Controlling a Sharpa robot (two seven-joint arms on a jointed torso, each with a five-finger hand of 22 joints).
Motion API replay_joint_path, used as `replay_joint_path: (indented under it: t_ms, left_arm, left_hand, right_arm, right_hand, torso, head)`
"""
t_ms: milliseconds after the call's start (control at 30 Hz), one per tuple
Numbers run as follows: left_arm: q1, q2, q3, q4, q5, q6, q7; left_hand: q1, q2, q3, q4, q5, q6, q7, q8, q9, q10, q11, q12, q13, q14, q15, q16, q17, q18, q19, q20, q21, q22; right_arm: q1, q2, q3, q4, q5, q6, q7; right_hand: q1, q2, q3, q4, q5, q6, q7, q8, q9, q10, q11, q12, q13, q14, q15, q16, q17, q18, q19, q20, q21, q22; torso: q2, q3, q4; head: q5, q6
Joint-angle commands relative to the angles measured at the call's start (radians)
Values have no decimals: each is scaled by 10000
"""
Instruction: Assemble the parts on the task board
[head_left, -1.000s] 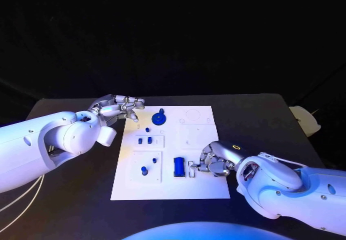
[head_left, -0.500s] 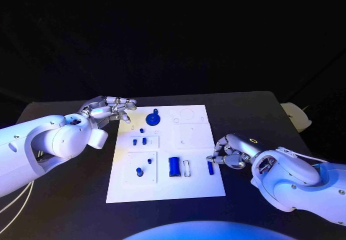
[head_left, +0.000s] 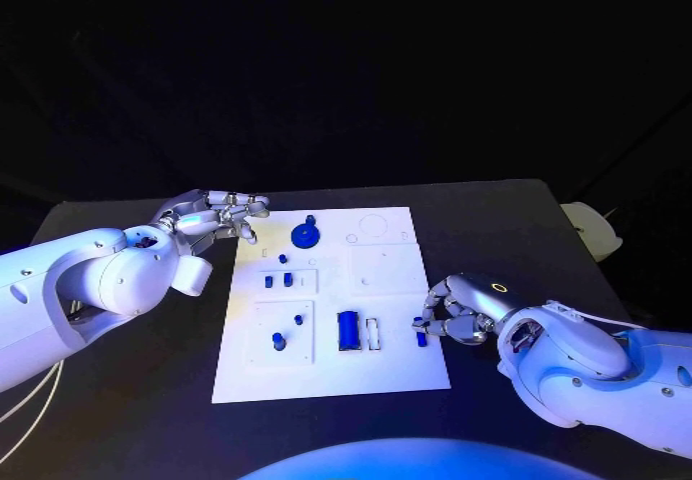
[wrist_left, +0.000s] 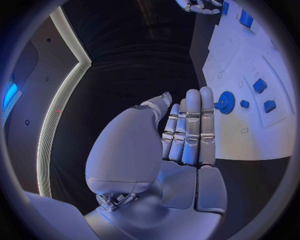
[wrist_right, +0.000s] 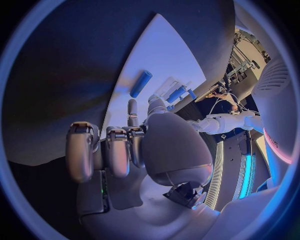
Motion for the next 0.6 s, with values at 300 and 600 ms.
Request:
replay_joint_path:
  t_ms: [300,600]
  left_arm:
    - [0,-15,3,32,-41,135,122]
    - [0,-34,2,26,-41,145,100]
  left_hand:
    - [-52,12,-68,15,11,-82,19,68,-8,-97,-12,69,10,-34,22,-36,-9,66,29,35,-43,-15]
    - [-52,12,-68,15,11,-82,19,68,-8,-97,-12,69,10,-34,22,-36,-9,66,29,35,-43,-15]
  right_arm:
    - [-243,222,-11,-200,-666,553,-70]
    - [-301,252,-13,-293,-919,761,-133]
  right_hand:
    - [308,-85,43,-138,-139,159,129,-555,-455,816,130,-73,2371,1003,147,-45,2476,7,520,159,-56,2231]
    - [258,-130,7,-108,-199,333,118,-619,-540,808,128,-85,2362,1001,151,-50,2467,12,511,172,-81,2225]
  torso:
    - [2,-2,4]
    - [-4,6,-3]
  head:
    - [29,-41]
    - [37,-55]
